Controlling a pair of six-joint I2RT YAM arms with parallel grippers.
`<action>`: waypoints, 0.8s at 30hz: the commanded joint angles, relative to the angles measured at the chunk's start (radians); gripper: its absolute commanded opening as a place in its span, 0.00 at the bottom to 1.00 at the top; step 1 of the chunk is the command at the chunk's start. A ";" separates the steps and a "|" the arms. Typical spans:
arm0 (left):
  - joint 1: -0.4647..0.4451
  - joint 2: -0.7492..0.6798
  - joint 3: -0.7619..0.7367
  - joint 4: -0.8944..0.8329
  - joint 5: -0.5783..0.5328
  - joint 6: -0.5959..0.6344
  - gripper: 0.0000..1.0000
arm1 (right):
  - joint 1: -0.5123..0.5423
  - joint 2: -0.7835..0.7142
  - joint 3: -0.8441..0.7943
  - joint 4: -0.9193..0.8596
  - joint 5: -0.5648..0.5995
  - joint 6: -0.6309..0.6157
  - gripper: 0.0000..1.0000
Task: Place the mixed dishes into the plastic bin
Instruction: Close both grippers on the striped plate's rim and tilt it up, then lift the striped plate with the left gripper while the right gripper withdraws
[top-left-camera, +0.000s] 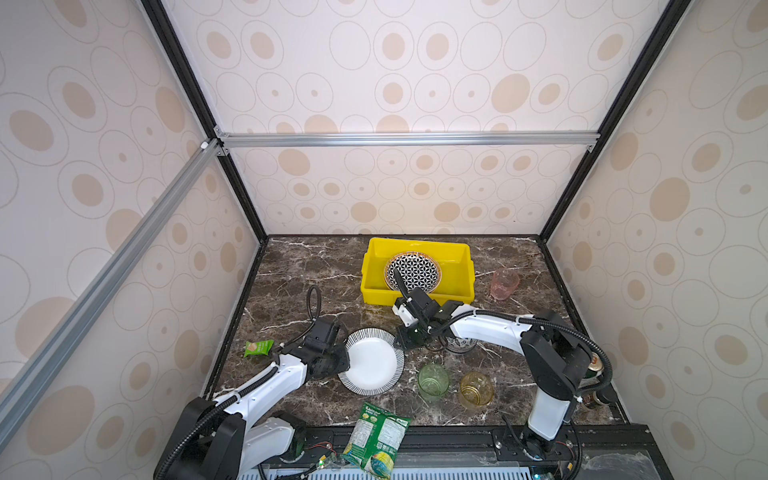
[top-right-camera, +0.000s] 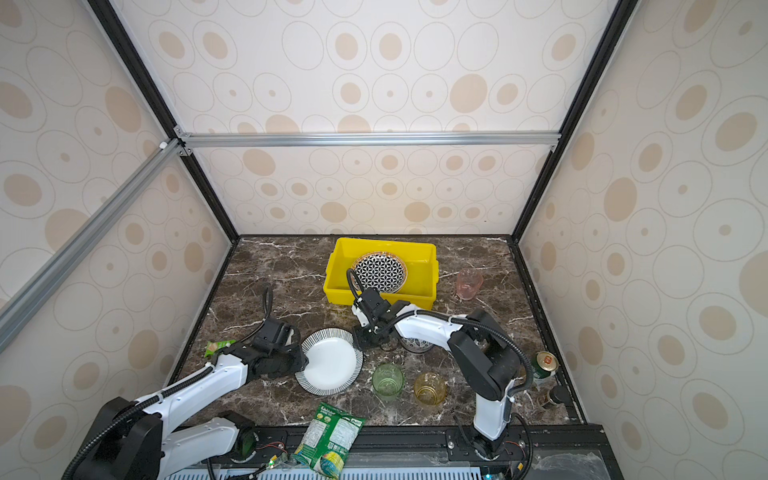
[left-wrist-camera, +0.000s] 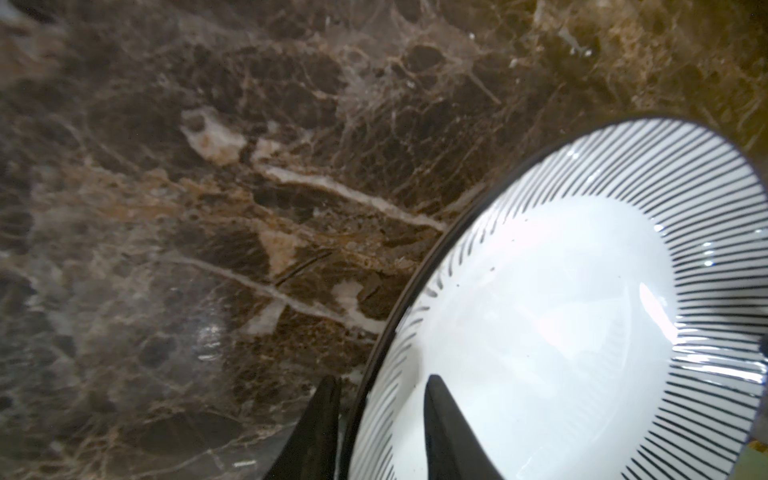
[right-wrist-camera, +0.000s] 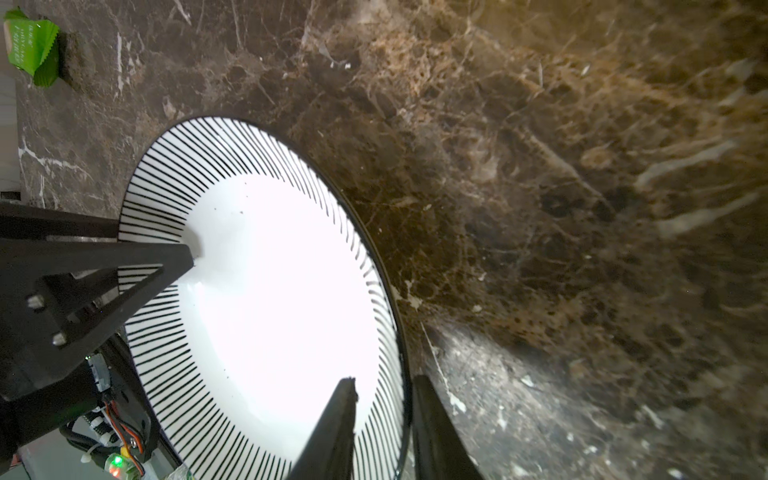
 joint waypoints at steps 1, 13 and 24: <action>-0.008 0.003 0.001 0.015 -0.007 -0.010 0.28 | 0.016 0.004 0.028 -0.003 -0.006 -0.001 0.27; -0.007 -0.022 0.008 0.004 -0.063 -0.007 0.00 | 0.017 -0.055 0.061 -0.075 0.075 -0.043 0.34; -0.007 -0.056 0.097 -0.071 -0.124 0.035 0.00 | 0.017 -0.185 0.058 -0.113 0.155 -0.073 0.37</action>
